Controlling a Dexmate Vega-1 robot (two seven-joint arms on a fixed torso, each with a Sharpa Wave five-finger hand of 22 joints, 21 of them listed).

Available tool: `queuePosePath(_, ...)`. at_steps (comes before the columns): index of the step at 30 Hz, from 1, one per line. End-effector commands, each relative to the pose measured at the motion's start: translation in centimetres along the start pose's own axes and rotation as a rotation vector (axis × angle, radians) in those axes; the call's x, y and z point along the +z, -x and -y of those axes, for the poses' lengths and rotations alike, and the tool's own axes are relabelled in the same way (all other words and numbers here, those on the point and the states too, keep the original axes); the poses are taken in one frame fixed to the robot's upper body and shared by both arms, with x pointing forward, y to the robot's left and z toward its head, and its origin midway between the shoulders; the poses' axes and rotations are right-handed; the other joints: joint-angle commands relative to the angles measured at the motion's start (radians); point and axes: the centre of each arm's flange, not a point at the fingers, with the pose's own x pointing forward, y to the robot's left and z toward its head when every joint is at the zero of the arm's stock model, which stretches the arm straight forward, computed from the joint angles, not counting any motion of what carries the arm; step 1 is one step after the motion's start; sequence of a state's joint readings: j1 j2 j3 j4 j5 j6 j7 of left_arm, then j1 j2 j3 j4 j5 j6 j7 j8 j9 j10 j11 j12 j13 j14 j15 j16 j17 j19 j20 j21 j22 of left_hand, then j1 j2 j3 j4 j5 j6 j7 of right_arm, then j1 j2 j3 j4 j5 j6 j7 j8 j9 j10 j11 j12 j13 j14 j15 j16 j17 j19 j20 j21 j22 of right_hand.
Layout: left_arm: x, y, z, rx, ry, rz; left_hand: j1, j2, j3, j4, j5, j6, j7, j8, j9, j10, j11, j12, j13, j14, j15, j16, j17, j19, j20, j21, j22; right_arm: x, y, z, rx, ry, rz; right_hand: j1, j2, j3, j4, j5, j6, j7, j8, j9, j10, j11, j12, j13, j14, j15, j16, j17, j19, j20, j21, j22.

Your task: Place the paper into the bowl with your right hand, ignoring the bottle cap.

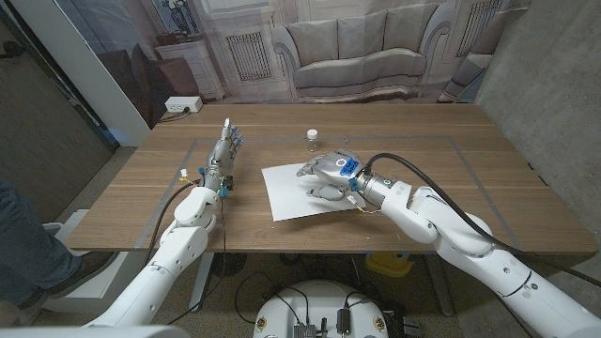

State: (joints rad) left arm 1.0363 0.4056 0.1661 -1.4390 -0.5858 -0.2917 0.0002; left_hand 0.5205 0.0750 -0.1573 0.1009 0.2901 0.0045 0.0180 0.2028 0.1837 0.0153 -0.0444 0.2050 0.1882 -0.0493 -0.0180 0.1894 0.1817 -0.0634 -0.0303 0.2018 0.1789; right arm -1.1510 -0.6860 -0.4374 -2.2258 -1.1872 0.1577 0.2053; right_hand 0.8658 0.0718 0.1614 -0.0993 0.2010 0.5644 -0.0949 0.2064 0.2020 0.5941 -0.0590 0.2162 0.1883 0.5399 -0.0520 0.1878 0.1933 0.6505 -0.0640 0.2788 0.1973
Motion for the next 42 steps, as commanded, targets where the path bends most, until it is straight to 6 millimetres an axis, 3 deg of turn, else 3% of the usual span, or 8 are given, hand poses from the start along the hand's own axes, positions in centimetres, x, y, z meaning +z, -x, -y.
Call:
queuePosePath(1,0.0,0.0,0.1,-0.005,0.0,-0.003,0.001,0.007,-0.009,-0.001,0.006,0.008,0.002,-0.003,0.005,-0.002,-0.007,-0.001,0.002,-0.006,0.001,-0.001,0.002,-0.008,-0.027,-0.001,0.002,0.3,-0.2,-0.4,0.01,-0.013,0.005,-0.005,0.003,-0.002,0.004,0.008,-0.004,0.003,-0.004,0.005,-0.002,-0.005,-0.004,0.002,-0.006,-0.109,0.0,0.002,-0.006,-0.087,-0.002,0.003)
queuePosePath(42,0.4,0.5,0.5,-0.014,-0.006,0.005,0.003,0.01,-0.017,-0.001,0.006,0.007,0.002,-0.004,0.006,-0.003,-0.007,-0.002,0.002,-0.006,0.001,-0.002,0.002,-0.008,-0.026,-0.001,0.002,0.3,1.2,1.0,-0.052,-0.056,-0.017,-0.05,0.001,-0.024,0.026,0.01,-0.034,0.008,-0.011,0.005,-0.026,0.015,-0.009,0.004,-0.038,-0.093,-0.003,0.002,-0.025,-0.07,-0.014,0.002)
